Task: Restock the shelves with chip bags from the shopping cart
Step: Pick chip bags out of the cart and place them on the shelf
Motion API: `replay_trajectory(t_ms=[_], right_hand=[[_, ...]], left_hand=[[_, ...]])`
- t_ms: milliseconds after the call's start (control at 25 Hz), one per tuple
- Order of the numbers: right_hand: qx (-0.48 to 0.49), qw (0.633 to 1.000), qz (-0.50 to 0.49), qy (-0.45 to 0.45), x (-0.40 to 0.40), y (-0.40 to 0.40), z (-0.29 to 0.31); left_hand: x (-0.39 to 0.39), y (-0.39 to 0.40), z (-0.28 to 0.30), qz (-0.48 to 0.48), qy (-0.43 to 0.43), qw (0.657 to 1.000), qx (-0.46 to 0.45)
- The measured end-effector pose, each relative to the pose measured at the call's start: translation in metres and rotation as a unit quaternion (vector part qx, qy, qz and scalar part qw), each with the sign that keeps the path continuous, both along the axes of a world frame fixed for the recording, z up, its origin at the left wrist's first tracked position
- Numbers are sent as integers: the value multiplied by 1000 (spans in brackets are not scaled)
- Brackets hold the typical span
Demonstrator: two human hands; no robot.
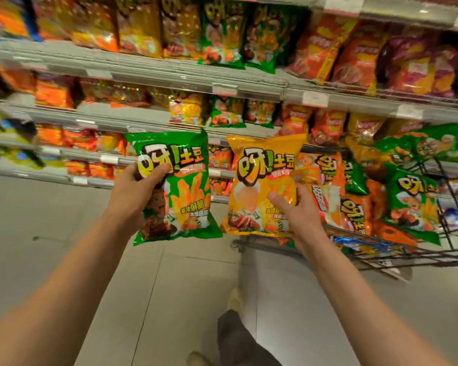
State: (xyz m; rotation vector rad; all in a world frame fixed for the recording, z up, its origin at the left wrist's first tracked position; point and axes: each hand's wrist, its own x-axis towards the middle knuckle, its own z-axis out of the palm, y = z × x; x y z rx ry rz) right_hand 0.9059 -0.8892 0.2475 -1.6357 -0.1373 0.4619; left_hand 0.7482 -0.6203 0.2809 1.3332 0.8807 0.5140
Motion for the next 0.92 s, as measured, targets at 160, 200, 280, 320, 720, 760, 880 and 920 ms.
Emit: replay_trajectory(t_ms=[160,200,280,320,720,760,880,920], right_hand=[[-10,999,41,-9,-8,35,-6],[-7,999,43,-10,-6,43,-7],[-5,999,54,-7,3,63,-12],[-3,998,58,-3,9,74,-16],[18,992,76,100,99,220,-69],[12,991,80,111,108,235,-74],[-3,987,99,126,131,277,-88],[-9,986,107,130,136,289,-91]], left_hand=[[-19,23,-4,25,-3,1000,17],[-19,30,-4,28,-5,999,18],[-13,49,-7,37,-4,999,20],[-8,58,-9,40,-4,999,24],[67,197,-48,89,55,994,28],[74,209,-49,91,60,994,22],[92,240,-56,96,76,992,20],[96,249,-58,101,84,991,20]])
